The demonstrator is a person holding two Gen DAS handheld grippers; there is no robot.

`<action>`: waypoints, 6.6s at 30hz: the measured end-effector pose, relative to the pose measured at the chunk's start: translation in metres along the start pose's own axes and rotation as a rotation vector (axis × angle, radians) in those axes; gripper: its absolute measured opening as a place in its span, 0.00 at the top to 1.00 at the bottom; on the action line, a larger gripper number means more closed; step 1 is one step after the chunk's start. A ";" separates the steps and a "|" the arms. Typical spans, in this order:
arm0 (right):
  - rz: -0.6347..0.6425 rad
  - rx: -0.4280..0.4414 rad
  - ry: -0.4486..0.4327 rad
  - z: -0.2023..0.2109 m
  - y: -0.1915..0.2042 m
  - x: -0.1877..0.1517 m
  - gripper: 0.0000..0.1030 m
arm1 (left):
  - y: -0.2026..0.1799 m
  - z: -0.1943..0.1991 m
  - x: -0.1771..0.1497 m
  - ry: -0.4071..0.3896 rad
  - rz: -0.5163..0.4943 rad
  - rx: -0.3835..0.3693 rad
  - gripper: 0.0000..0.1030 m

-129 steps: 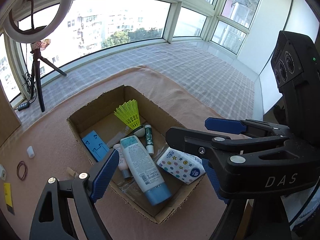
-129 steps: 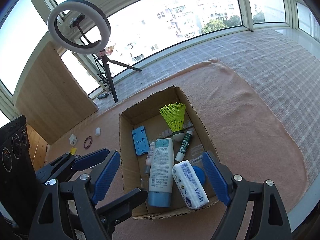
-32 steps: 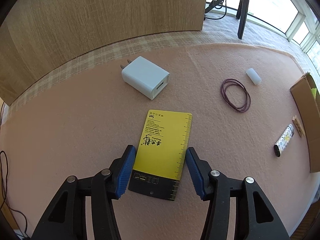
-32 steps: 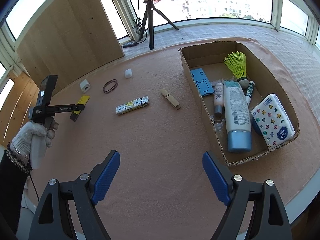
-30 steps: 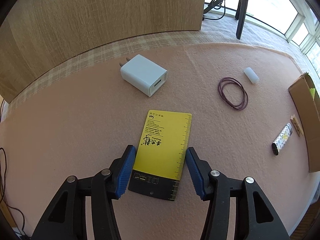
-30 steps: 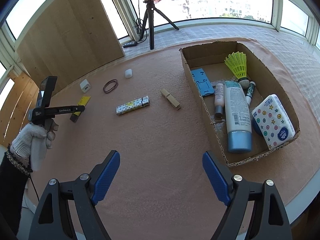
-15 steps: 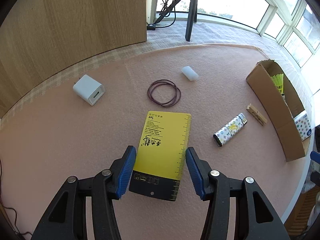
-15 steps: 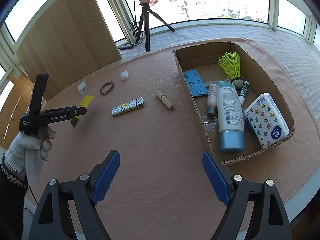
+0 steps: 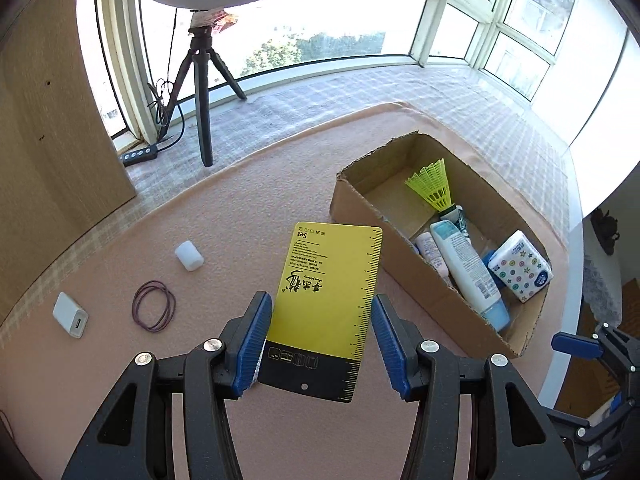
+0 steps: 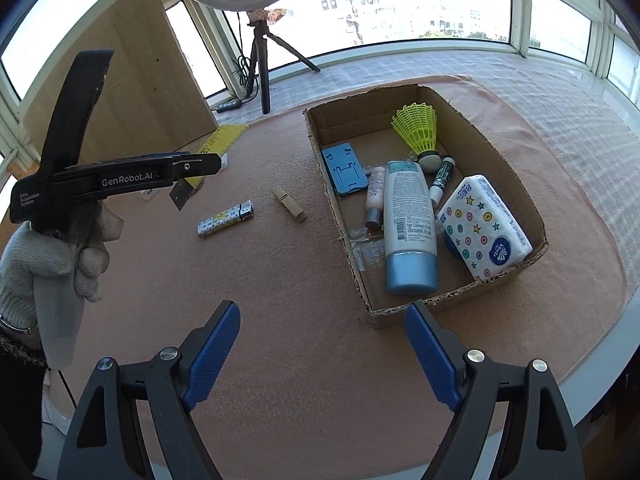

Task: Organize objects
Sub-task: 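Lift the ruler card into the box and open the left tool, then grasp the purple rubber band with the left tool while the right tool approaches the patterned lighter, then close the right tool on the patterned lighter, then carry the rubber band and lighter into the box and open both tools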

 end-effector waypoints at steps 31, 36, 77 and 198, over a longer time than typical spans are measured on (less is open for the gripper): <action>-0.056 0.023 0.002 0.006 -0.054 -0.002 0.21 | -0.097 -0.040 0.076 -0.020 -0.061 -0.019 0.14; -0.060 0.025 0.010 0.005 -0.053 -0.001 0.21 | -0.091 -0.037 0.073 -0.019 -0.050 -0.017 0.14; 0.171 0.142 0.109 -0.056 0.078 0.063 0.21 | 0.164 -0.010 -0.041 0.054 0.377 0.111 0.14; 0.228 0.070 0.047 -0.026 0.038 0.043 0.80 | 0.123 -0.001 -0.151 0.119 0.368 0.080 0.40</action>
Point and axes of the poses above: each gripper's, at about its wrist camera, not at the fingertips, and z roughly against the way its jaws point, y to its left, x to its top, the point moved 4 cm from there along -z, roughly the way its jaws point, and after that the axes turned 10 degrees about y, right-handed, at the moved point
